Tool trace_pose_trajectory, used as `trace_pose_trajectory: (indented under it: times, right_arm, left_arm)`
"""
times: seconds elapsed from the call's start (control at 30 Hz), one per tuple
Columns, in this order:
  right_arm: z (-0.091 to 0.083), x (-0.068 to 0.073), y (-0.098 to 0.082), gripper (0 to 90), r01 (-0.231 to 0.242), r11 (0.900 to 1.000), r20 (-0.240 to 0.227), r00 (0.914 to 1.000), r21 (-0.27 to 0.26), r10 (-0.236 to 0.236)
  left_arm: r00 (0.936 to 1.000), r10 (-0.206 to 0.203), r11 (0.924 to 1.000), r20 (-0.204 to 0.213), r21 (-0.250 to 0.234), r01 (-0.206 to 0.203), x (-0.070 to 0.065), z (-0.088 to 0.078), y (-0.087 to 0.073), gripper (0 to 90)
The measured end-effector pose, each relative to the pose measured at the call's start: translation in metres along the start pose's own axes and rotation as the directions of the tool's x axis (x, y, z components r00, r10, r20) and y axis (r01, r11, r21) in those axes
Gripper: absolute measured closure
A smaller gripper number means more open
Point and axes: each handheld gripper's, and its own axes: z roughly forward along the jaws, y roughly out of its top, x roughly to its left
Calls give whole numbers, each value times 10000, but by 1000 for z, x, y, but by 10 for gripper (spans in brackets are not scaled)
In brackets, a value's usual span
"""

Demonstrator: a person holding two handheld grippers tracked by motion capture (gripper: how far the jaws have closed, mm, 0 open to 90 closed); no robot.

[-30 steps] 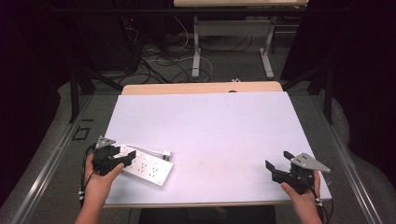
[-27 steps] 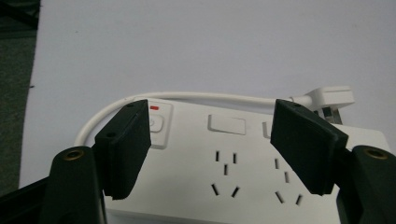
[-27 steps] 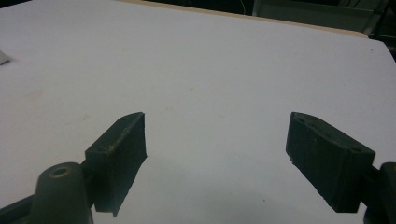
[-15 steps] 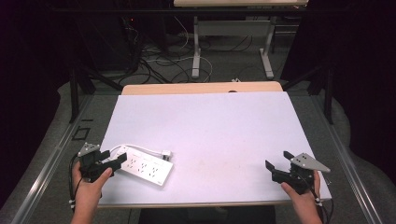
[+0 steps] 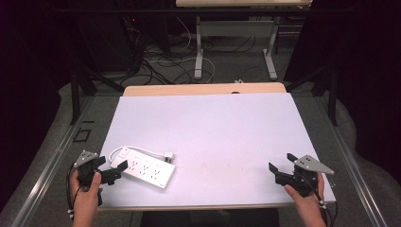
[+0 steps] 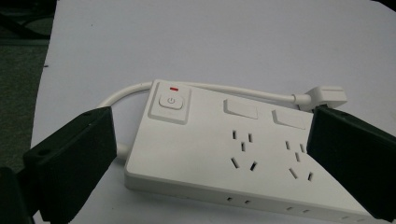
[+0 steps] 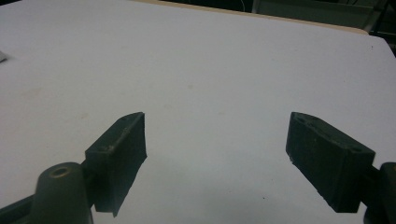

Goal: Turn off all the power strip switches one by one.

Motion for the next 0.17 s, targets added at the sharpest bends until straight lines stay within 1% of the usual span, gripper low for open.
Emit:
trace_pose_trajectory:
  times: [0.03, 0.17]
  right_arm:
    - [0, 0, 0, 194, 57, 10000, -39, 10000, -7, -57]
    - [0, 0, 0, 194, -1, 10000, -25, 10000, 1, 1]
  left_arm:
    - [10000, -56, 10000, -12, -27, 56, 1, -1, -1, 5]
    - [9998, -151, 9999, -86, -24, 150, 4, -3, -3, 5]
